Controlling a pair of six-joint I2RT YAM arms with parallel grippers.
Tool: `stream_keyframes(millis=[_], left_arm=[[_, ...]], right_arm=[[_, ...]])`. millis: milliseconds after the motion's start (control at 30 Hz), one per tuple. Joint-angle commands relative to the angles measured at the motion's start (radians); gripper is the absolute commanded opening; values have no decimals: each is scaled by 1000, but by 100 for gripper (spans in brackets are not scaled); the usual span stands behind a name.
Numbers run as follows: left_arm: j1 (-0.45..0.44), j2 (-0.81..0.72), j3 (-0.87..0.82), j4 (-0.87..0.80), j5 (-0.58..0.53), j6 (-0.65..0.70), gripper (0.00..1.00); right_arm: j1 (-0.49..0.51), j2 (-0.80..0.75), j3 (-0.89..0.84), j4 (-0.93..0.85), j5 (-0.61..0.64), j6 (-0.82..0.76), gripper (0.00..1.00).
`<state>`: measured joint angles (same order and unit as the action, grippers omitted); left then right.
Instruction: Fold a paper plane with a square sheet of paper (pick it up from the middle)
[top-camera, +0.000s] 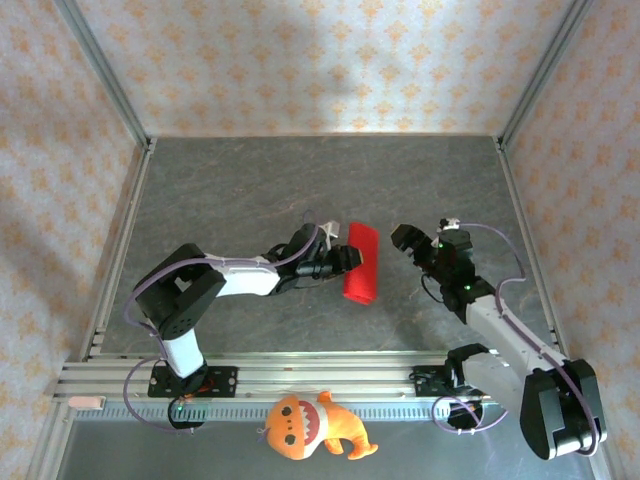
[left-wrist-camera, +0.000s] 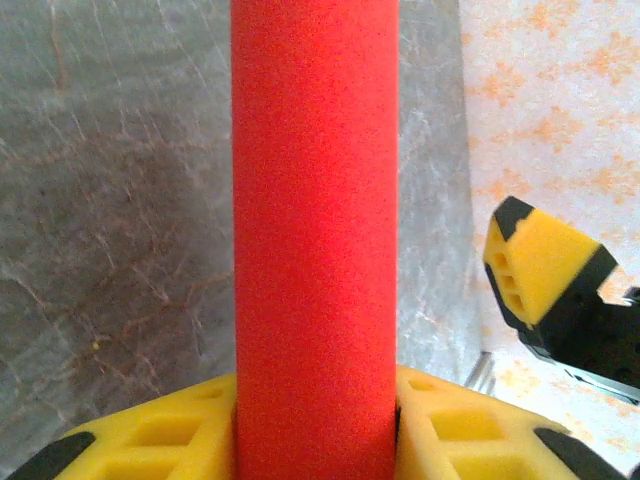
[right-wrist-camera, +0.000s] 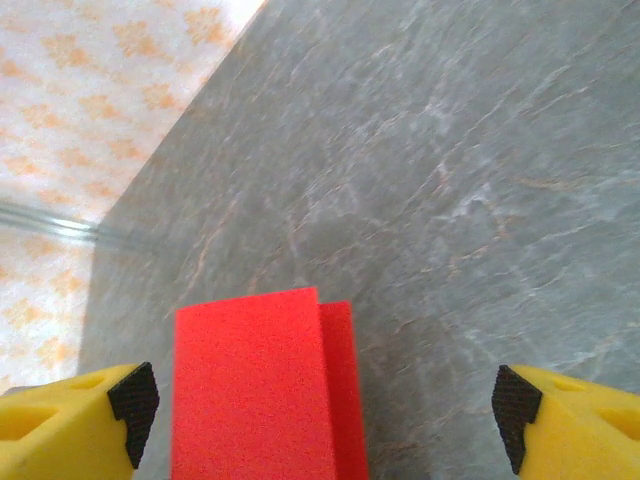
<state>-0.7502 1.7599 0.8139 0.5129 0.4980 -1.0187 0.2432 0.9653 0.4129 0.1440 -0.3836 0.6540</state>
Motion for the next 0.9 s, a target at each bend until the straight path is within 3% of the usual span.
stream_keyframes(millis=[0,333,600,867], left_arm=[[20,-20,-38,154,53,-66,38],[32,7,-66,23,-44,-1,38],[32,31,-61,-61,-110,30,38],[32,39,-82,-73,-153,-28,39]], right_arm=[[-4,33,9,69,-106,17,88],[-4,192,18,169,-307,40,77],[7,283,31,192,-346,36,72],[40,375,84,130,-348,-6,64]])
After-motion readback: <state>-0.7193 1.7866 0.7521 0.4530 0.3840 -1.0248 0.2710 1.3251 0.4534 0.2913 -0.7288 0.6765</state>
